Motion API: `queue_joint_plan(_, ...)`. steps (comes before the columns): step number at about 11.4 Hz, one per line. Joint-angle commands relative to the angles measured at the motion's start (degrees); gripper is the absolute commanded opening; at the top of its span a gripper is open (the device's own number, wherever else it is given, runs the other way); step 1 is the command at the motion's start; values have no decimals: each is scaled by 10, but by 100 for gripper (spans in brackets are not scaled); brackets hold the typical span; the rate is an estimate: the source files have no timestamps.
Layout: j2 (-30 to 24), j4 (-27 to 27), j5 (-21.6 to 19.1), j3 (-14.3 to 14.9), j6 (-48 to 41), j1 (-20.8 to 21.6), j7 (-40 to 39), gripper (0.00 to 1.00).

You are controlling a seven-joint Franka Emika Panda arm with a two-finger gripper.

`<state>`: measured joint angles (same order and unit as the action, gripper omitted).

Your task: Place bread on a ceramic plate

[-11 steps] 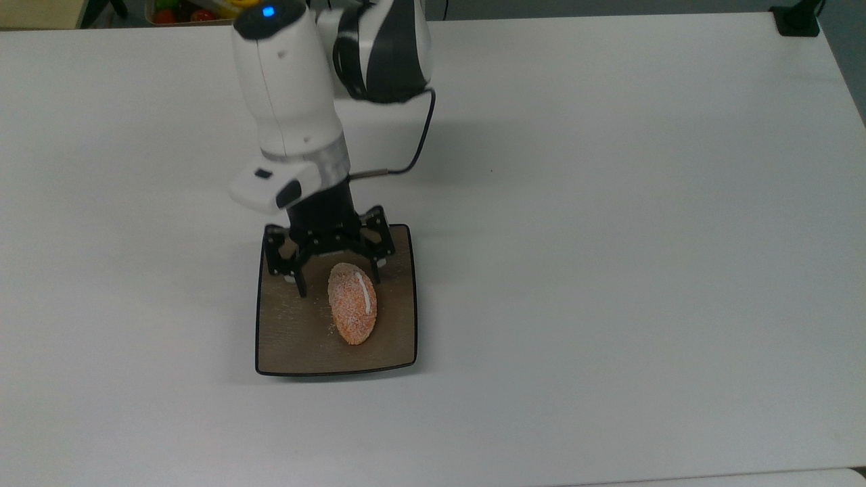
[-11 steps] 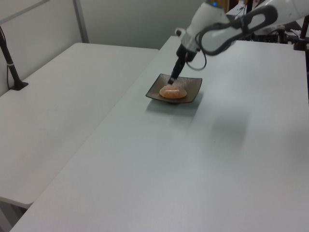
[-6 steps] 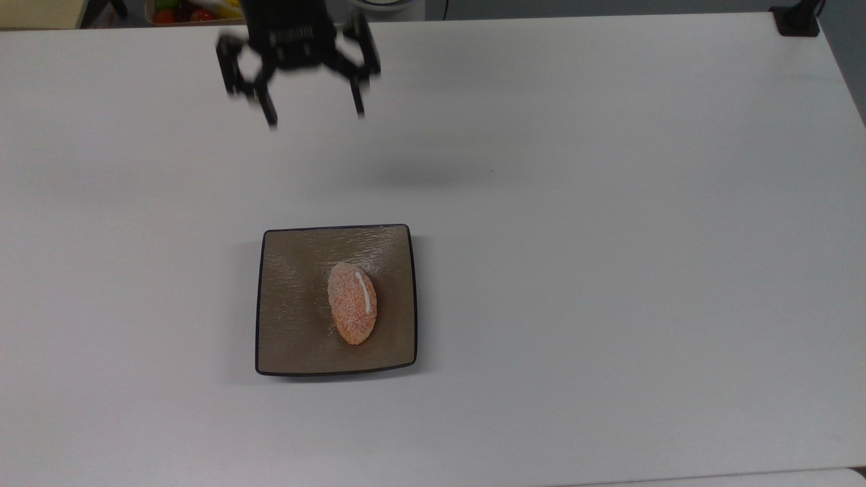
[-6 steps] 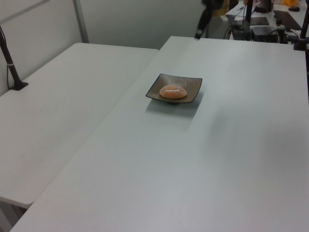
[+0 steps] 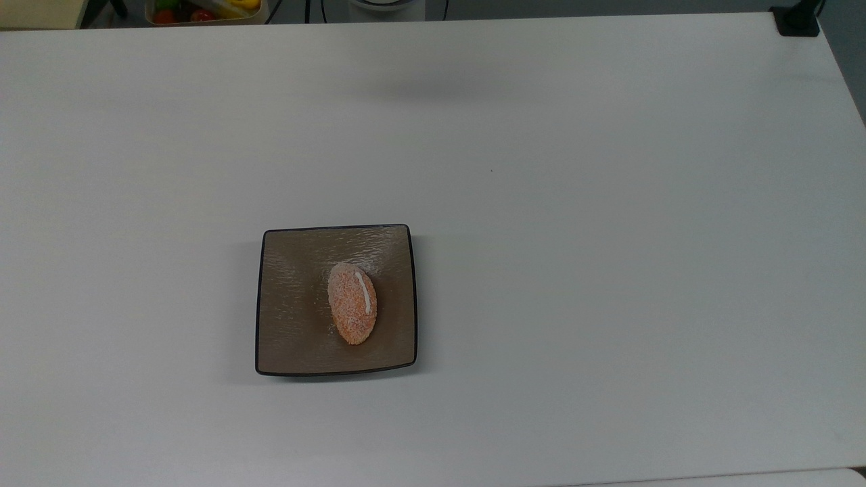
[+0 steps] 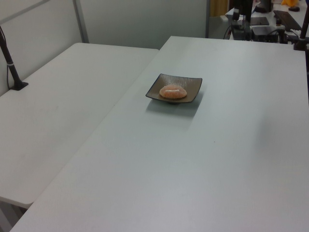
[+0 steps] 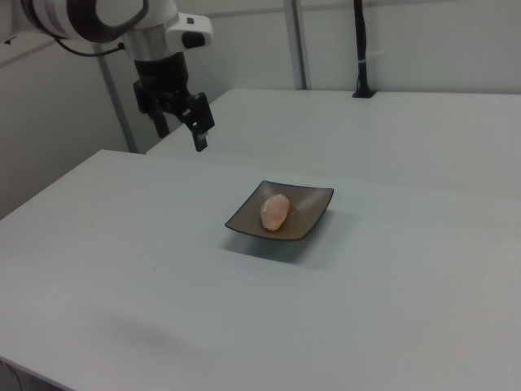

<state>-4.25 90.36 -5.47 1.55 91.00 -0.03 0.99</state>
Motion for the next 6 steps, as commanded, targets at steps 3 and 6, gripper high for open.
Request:
queue_joint_plan(3, 5, 18, 37, 17, -5, 32, 4, 100)
queue_joint_plan(6, 27, -4, 38, 16, 11, 32, 2, 100)
